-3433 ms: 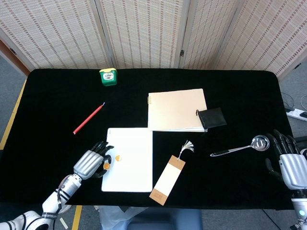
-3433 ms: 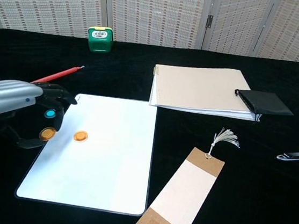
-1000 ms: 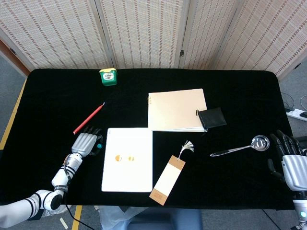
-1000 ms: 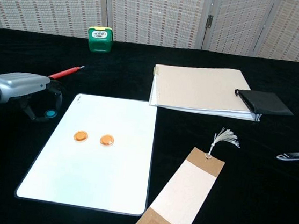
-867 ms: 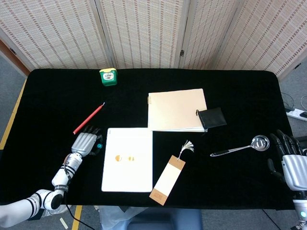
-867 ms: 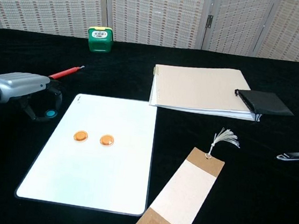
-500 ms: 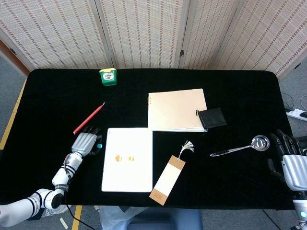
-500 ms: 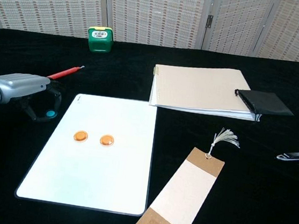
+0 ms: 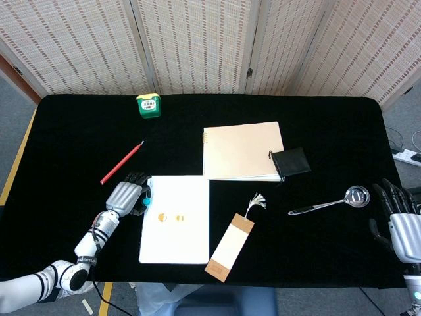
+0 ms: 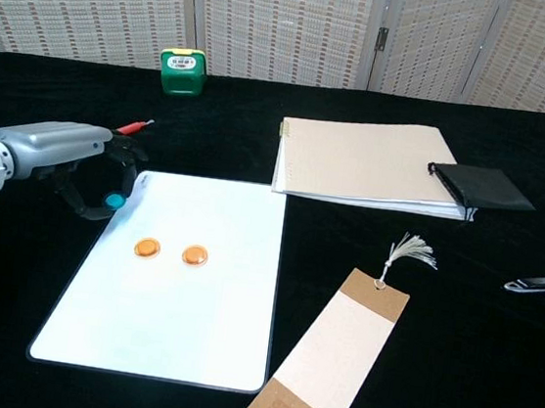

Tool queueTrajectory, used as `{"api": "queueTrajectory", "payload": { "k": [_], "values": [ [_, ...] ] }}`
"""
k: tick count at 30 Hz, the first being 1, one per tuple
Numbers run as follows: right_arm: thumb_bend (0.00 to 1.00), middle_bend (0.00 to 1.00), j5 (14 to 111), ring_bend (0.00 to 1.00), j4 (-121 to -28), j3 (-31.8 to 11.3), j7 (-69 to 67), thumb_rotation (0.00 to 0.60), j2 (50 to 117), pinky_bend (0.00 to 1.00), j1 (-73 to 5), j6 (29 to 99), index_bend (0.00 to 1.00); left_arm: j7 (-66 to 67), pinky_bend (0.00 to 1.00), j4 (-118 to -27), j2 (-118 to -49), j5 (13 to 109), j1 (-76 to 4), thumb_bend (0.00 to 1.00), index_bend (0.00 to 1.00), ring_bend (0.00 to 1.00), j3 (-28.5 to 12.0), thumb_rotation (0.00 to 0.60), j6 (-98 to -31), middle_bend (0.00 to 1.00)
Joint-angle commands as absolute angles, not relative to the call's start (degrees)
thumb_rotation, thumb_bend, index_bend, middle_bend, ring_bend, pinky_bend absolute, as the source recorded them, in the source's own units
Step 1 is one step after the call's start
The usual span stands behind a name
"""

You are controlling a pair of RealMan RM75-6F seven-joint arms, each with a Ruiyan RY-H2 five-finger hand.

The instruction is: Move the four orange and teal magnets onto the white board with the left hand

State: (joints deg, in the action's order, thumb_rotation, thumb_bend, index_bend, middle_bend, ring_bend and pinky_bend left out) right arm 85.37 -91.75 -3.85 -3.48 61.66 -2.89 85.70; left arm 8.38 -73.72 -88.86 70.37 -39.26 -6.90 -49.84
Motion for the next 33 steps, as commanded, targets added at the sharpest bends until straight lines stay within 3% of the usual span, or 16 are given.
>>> {"api": "queueTrajectory", "payload": {
  "k": [1, 16, 23, 33],
  "values": [
    [0.53, 0.02, 85.31, 0.0, -91.55, -3.82, -3.7, 0.6, 61.7, 0.0, -2.79, 85.74, 0.0, 9.09, 0.0, -73.81, -89.41, 69.88, -39.96, 0.38, 0.53, 0.0, -7.24, 0.6, -49.14, 0.15],
    [0.53, 0.02, 84.61, 0.0, -90.57, -3.87, -4.82, 0.6, 61.77, 0.0, -2.1, 86.07, 0.0, 13.49, 0.0, -71.72, -92.64, 65.67, -43.86, 0.38, 0.5, 0.0, -9.02, 0.6, -45.87, 0.15],
    [0.53, 0.02, 84.51, 0.0, -90.46, -4.08, -4.93, 0.6, 61.82, 0.0, -2.37, 85.64, 0.0, 12.04, 0.0, -73.84, -91.6, 65.98, -43.11, 0.38, 0.35, 0.0, -9.16, 0.6, -47.71, 0.15],
    [0.53, 0.02, 85.54, 0.0, -90.9, -4.04, -4.49, 0.6, 61.84, 0.0, -3.01, 85.26, 0.0, 8.15, 0.0, -79.09, -83.03, 70.94, -36.12, 0.38, 0.45, 0.0, -5.19, 0.6, -55.78, 0.15]
  ]
}}
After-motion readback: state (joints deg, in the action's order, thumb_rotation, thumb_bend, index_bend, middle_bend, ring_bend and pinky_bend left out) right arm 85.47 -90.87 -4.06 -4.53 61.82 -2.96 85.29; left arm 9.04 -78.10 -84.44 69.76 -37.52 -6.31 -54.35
